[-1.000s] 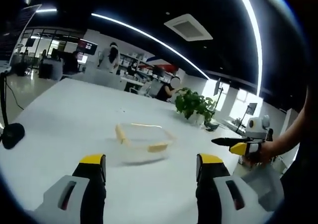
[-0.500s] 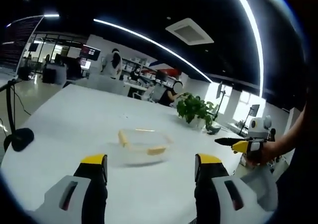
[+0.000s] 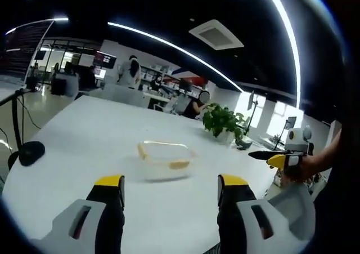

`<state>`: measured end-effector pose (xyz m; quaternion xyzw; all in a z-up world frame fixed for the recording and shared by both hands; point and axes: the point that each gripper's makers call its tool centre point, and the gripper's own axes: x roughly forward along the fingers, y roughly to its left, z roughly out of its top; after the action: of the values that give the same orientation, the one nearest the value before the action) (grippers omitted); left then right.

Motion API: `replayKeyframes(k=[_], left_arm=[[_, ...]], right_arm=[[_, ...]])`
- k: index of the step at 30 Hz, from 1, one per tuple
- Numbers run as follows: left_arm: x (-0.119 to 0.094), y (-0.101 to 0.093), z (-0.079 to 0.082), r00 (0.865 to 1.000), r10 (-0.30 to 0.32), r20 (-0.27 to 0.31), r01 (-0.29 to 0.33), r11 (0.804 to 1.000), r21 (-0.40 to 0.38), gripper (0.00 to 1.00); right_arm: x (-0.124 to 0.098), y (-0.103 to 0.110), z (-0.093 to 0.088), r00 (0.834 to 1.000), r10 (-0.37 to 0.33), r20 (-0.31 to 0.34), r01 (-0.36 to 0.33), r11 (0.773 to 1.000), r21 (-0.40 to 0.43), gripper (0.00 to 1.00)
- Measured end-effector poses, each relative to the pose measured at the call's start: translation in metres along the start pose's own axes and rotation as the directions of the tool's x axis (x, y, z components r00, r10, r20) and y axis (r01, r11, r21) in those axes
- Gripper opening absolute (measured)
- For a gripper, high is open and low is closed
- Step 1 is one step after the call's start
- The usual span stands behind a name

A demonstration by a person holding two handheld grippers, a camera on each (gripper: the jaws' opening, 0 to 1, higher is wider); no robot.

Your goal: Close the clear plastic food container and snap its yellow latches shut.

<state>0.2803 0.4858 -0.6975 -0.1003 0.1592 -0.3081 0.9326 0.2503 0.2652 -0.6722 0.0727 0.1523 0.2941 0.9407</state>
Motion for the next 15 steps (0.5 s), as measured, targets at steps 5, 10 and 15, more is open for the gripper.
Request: replayKeyframes(k=[5,10,15], left_arm=[[-0.007,-0.006,-0.002,1.0,-0.016,0.0,0.016,0.999,0.032,0.65],[-0.006,-0.004,-0.001,1.0,-0.004,0.018,0.004,1.0,0.019,0.63],[-0.006,-0.013,-0.009,1.0,-0.015,-0.008,0.016,0.992,0.124,0.61]], right_arm=[[0.0,0.008,-0.008,0.999,0.015,-0.031,-0.016,0.999,-0.038,0.71],[0.001,0.008,-0.009,1.0,-0.002,-0.019,0.001,0.998,-0.067,0.7],[-0.002,0.0,-0.005,0.999,-0.039,0.01,0.04,0.998,-0.057,0.7]])
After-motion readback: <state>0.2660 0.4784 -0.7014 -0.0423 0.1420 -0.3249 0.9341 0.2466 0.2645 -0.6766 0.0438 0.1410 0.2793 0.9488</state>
